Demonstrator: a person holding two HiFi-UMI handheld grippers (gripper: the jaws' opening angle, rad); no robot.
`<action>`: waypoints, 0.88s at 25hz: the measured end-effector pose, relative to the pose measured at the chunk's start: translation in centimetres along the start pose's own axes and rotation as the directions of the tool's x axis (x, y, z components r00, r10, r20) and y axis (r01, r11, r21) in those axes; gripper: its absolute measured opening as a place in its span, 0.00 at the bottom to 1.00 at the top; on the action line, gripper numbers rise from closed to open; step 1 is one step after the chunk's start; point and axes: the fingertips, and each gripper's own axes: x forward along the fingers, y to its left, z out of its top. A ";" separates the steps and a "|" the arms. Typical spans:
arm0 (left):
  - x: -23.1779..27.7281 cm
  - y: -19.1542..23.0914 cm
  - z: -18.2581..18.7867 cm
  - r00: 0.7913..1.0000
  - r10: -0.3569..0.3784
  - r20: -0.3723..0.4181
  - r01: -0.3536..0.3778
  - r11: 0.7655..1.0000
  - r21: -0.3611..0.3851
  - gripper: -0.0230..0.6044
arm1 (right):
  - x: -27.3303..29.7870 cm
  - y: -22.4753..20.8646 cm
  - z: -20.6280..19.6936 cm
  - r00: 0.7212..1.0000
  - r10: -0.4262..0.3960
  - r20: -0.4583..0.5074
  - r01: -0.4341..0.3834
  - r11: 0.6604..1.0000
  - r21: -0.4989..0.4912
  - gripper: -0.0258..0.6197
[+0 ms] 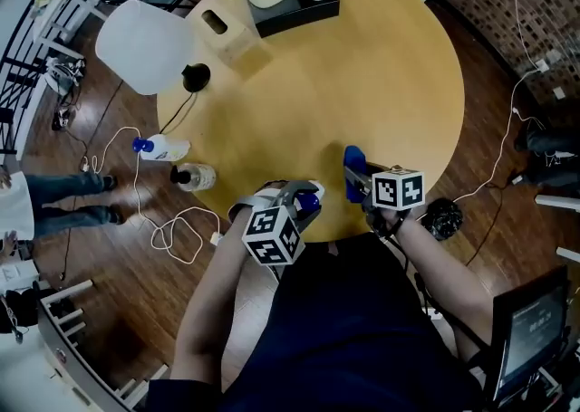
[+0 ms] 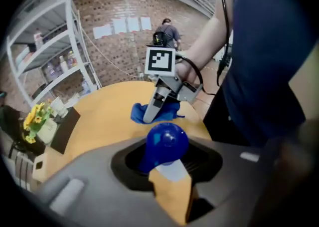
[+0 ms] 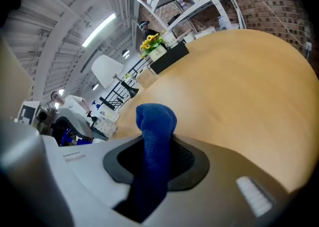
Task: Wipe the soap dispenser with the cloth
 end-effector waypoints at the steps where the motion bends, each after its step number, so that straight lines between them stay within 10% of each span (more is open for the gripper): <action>1: 0.1 0.1 -0.1 1.000 -0.016 -0.012 0.016 1.000 0.001 0.26 | -0.4 -0.3 0.0 1.000 -0.001 0.010 0.001 1.000 0.015 0.20; 6: -1.1 2.1 -1.4 0.998 0.063 0.031 -0.056 0.979 -0.195 0.33 | -1.4 -0.3 -0.1 0.999 0.019 0.037 -0.020 0.999 0.044 0.20; 10: -1.6 1.8 -2.2 0.979 0.194 0.069 -0.154 0.910 -0.384 0.44 | -1.1 0.3 -0.4 0.999 0.049 0.021 -0.049 0.998 0.028 0.20; 12: -2.0 1.8 -2.9 0.942 0.331 0.061 -0.247 0.803 -0.542 0.45 | -0.7 0.6 -0.6 0.998 0.061 0.003 -0.061 0.998 0.014 0.20; 17: -3.7 1.7 -4.0 0.768 0.624 -0.147 -0.451 0.363 -0.815 0.45 | 0.2 1.0 -0.3 0.995 0.091 -0.039 -0.092 0.996 -0.018 0.20; 22: -3.5 3.6 -2.2 0.674 0.697 -0.244 -0.464 0.143 -0.874 0.36 | 0.7 1.5 0.2 0.990 0.123 -0.070 -0.126 0.991 -0.050 0.20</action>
